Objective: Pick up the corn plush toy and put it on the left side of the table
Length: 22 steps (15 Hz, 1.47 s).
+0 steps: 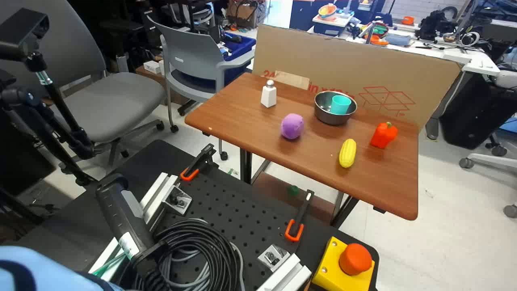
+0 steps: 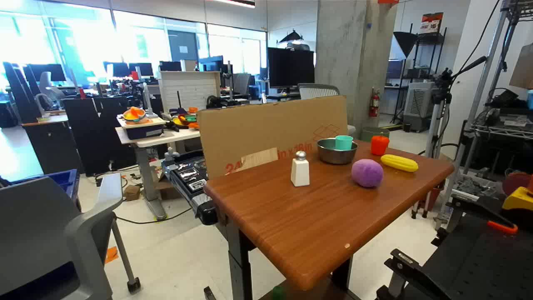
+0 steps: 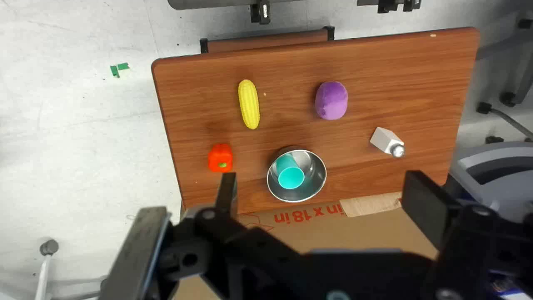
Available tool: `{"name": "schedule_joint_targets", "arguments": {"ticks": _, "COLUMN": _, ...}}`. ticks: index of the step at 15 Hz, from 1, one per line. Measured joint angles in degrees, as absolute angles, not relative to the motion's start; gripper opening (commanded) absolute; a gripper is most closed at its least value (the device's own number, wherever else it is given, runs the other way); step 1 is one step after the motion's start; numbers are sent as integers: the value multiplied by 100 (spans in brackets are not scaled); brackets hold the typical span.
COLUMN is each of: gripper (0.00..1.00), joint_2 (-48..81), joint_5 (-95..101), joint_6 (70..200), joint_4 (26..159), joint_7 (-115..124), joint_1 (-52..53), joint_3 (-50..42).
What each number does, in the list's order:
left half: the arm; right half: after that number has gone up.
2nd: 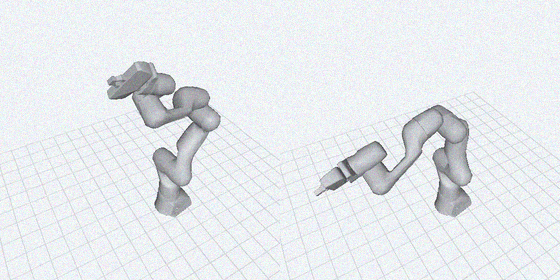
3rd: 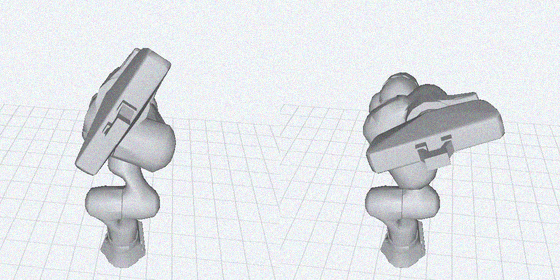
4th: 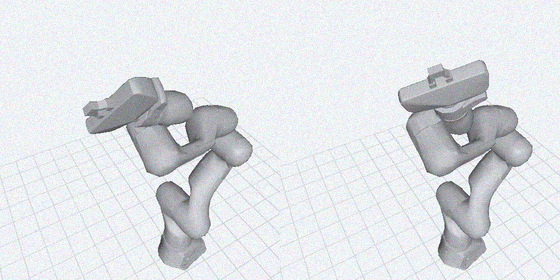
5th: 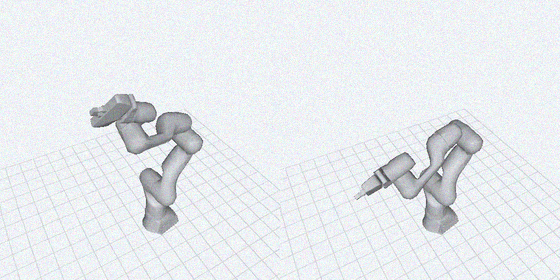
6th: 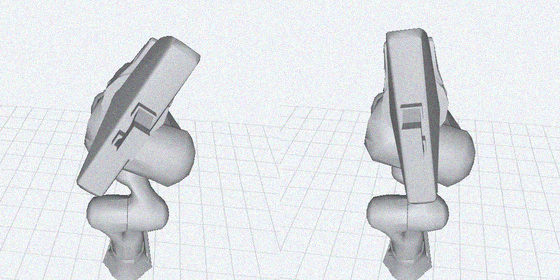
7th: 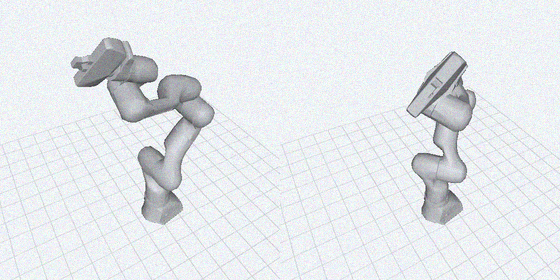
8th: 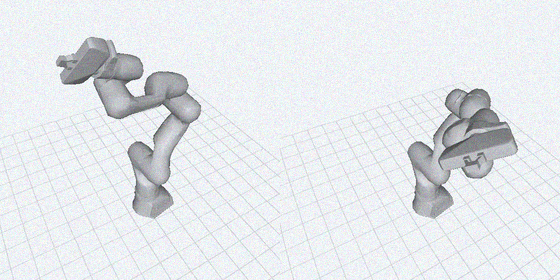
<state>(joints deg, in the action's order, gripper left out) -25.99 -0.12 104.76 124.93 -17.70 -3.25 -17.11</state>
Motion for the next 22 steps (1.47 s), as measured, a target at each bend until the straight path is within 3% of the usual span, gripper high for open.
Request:
{"name": "schedule_joint_targets", "arguments": {"ticks": 11, "gripper": 100, "joint_2": -2493, "joint_5": -12, "joint_6": 10744, "joint_4": 12641, "joint_7": -1731, "joint_1": -329, "joint_3": -1684}}
{"name": "schedule_joint_targets", "arguments": {"ticks": 22, "gripper": 100, "joint_2": -335, "joint_5": -5, "joint_6": 12848, "joint_4": 13294, "joint_7": -1618, "joint_1": -484, "joint_3": -1566}}
